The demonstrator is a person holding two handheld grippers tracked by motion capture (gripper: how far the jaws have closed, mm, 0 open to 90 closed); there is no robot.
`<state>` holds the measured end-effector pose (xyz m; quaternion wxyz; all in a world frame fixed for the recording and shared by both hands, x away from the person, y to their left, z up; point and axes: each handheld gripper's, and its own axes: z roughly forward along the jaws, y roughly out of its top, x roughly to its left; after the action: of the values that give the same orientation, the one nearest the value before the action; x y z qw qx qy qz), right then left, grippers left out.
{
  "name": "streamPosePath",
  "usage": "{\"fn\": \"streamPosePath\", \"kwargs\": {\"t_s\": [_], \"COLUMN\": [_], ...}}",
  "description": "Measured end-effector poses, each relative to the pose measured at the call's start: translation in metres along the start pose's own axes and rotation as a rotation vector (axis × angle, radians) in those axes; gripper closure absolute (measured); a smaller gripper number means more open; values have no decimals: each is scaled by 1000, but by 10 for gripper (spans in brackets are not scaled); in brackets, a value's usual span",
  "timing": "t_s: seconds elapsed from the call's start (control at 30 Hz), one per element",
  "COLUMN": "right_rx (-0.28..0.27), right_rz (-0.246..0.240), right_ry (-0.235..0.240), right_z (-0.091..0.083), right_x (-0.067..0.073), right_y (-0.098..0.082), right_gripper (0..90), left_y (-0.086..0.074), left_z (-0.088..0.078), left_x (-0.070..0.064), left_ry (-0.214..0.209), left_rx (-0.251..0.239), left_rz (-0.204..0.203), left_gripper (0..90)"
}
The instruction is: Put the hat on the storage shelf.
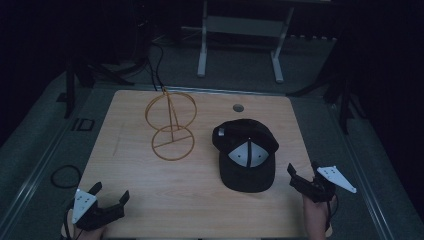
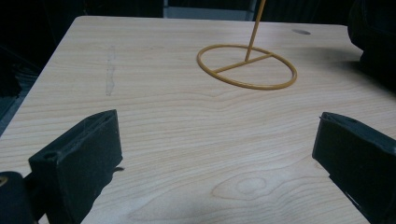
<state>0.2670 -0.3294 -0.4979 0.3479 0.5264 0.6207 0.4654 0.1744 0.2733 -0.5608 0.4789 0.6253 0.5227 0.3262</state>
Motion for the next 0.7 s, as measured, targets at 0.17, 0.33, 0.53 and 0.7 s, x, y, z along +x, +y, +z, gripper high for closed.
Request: {"fn": "streamPosePath", "kwargs": {"t_s": [0.17,0.33,0.53,0.7], "right_rx": [-26,-3,30,54], "right_rz": [-84,-127,-186,-212], "right_ry": [72,102,124,118], "right_z": [5,15,40,60], "right_x": [18,28,37,38], "right_y": [27,38,48,50], "right_gripper": [107,149,266,331], "left_y": [0,0,0,0], "left_z": [-3,-4,-5,-3], "left_x": [-1,-1,-2,-4], "left_ry": [-58,-65,-91,-100], "left_rx": [43,51,44,58], "left_rz": [36,44,44,77], "left_gripper": [17,18,19,19]}}
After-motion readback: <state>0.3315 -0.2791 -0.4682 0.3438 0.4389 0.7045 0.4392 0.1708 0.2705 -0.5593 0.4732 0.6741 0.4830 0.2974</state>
